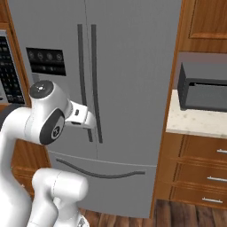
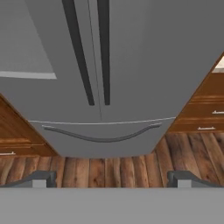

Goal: Take the lemon wedge from the fridge and place it on the plate with fish on the dining counter.

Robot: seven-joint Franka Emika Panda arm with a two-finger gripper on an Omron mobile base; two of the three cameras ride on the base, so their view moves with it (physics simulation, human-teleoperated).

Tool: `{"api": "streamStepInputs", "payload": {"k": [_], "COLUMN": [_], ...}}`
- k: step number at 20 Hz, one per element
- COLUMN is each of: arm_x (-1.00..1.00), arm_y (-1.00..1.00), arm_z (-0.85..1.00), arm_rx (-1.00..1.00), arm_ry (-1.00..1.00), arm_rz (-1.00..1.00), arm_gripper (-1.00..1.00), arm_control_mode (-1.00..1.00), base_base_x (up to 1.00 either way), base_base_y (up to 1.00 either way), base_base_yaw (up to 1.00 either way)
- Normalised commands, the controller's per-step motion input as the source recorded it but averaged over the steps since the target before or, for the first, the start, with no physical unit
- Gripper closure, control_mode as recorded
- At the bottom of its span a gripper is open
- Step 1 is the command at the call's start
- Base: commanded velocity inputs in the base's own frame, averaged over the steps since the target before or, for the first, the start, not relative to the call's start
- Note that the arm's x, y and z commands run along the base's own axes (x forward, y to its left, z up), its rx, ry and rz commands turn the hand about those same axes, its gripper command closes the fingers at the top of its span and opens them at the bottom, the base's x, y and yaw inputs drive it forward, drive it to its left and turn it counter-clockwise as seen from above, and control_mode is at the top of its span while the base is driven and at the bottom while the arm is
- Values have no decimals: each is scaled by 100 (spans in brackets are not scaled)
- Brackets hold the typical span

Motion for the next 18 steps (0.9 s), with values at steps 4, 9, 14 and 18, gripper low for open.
{"api": "streamStepInputs", "payload": {"k": [4,9,14,18], "arm_x": [-1,0,20,58], "arm_y": [-1,-11,-8,0], "arm_z": [10,26,2,1], "arm_rx": [0,0,-2,0], "arm_ry": [-10,-17,-24,-31], "arm_rz": [0,0,0,0], "arm_gripper": [-100,-100,-100,-100], "arm_control_mode": [-100,-100,-100,-100], "base_base_x": [0,0,0,0], "base_base_y": [-3,0,0,0], "base_base_yaw": [0,0,0,0]}}
